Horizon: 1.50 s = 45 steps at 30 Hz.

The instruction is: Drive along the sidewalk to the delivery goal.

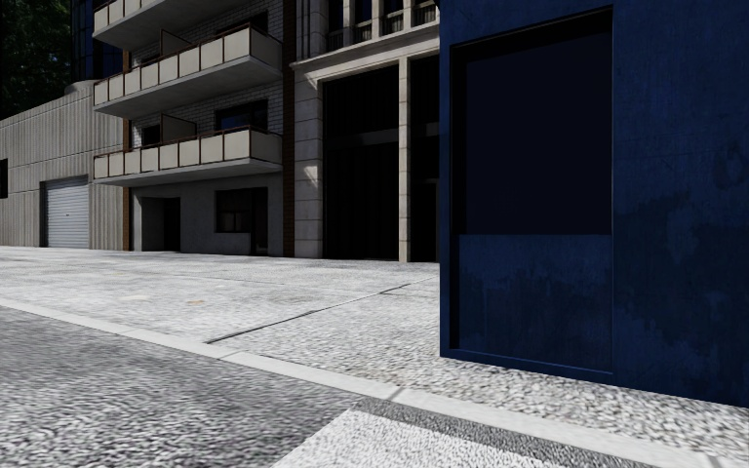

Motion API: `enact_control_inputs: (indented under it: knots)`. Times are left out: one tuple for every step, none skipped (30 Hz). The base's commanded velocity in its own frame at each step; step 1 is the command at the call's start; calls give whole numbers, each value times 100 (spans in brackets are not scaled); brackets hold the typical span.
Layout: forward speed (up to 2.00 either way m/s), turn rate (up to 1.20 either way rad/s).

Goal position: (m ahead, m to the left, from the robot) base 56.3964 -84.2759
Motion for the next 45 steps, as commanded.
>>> enact_control_inputs:
  knots:
    - [0,0]
    - [0,0]
    - [0,0]
    - [0,0]
    - [0,0]
    - [0,0]
    - [0,0]
    - [0,0]
    - [0,0]
    - [0,0]
    - [0,0]
    - [0,0]
    - [0,0]
    - [0,0]
    - [0,0]
    - [0,0]
    - [0,0]
    - [0,0]
    - [0,0]
    - [0,0]
    - [0,0]
    - [0,0]
    - [0,0]
    - [0,0]
    - [0,0]
    - [0,0]
    - [0,0]
    - [0,0]
    - [0,0]
    - [0,0]
    - [0,-38]
    - [0,-63]
    - [0,-63]
    - [0,-85]
    - [0,-96]
    - [0,-99]
    - [0,-101]
    - [0,-101]
    - [0,-102]
    - [0,-103]
    - [0,-103]
    - [0,-103]
    - [0,-104]
    - [0,-104]
    - [0,-104]
